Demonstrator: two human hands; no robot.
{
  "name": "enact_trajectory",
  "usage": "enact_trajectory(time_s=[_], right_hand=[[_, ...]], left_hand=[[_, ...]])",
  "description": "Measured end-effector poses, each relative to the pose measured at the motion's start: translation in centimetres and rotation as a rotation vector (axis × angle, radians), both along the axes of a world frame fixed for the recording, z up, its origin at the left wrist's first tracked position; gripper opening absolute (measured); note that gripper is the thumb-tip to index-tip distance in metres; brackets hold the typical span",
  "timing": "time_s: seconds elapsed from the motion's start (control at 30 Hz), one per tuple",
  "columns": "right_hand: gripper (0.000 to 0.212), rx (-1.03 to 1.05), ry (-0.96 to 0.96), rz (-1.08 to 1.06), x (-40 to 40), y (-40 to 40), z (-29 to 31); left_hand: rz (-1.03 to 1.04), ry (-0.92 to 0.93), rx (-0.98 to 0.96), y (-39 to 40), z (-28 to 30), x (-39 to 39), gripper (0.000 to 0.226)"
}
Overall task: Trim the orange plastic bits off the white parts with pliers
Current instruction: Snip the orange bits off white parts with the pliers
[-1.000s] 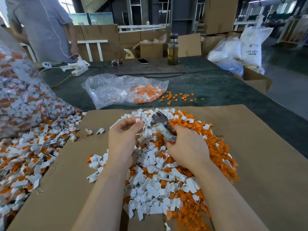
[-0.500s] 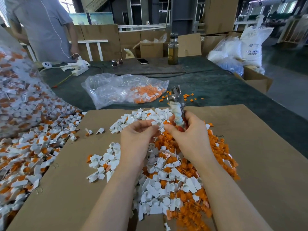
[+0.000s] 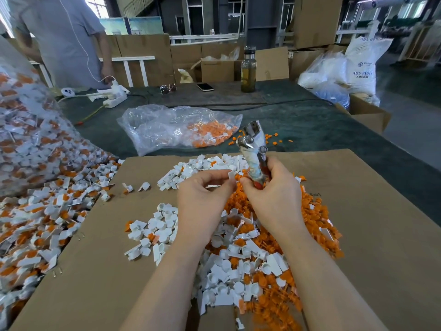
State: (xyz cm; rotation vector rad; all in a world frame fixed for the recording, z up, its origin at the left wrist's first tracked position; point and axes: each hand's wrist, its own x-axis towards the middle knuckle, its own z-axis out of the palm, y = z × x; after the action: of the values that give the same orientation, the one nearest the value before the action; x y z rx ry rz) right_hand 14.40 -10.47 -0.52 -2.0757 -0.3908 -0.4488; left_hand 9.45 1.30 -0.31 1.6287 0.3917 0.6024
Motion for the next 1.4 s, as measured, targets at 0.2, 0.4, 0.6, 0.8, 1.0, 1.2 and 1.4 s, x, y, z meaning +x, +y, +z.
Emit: enact_trajectory(time_s=[0.2, 0.4, 0.6, 0.8, 1.0, 1.2, 1.4], right_hand=[[0.026, -0.011, -0.009, -0.014, 0.0, 0.0, 0.0], [0.024, -0.028, -0.012, -0.013, -0.1, -0.1, 0.1], [0.025, -0.045, -0.014, 0.001, -0.1, -0.1, 0.2], [0.028, -0.047, 0.012, 0.074, -0.1, 0.0, 0.1], [0.031, 0.024, 0.055, 0.14, -0.1, -0.1, 0.1], [0.023, 0.05, 0.119, 0.256, 0.1, -0.5, 0.2], [0.02, -0.091, 0.196, 0.377, 0.5, -1.2, 0.2]], left_hand=[[0.006, -0.014, 0.129, -0.3, 0.1, -0.2, 0.011], [-0.012, -0.042, 0.211, -0.3, 0.1, -0.3, 0.022], [-0.021, -0.056, 0.261, -0.3, -0.1, -0.3, 0.02], [0.013, -0.057, 0.197, -0.3, -0.1, -0.2, 0.019], [0.08, -0.037, 0.191, -0.3, -0.2, 0.1, 0.017], [0.083, -0.07, 0.002, 0.5, -0.3, 0.2, 0.008], [0.033, -0.209, -0.226, 1.3, -0.2, 0.2, 0.008]])
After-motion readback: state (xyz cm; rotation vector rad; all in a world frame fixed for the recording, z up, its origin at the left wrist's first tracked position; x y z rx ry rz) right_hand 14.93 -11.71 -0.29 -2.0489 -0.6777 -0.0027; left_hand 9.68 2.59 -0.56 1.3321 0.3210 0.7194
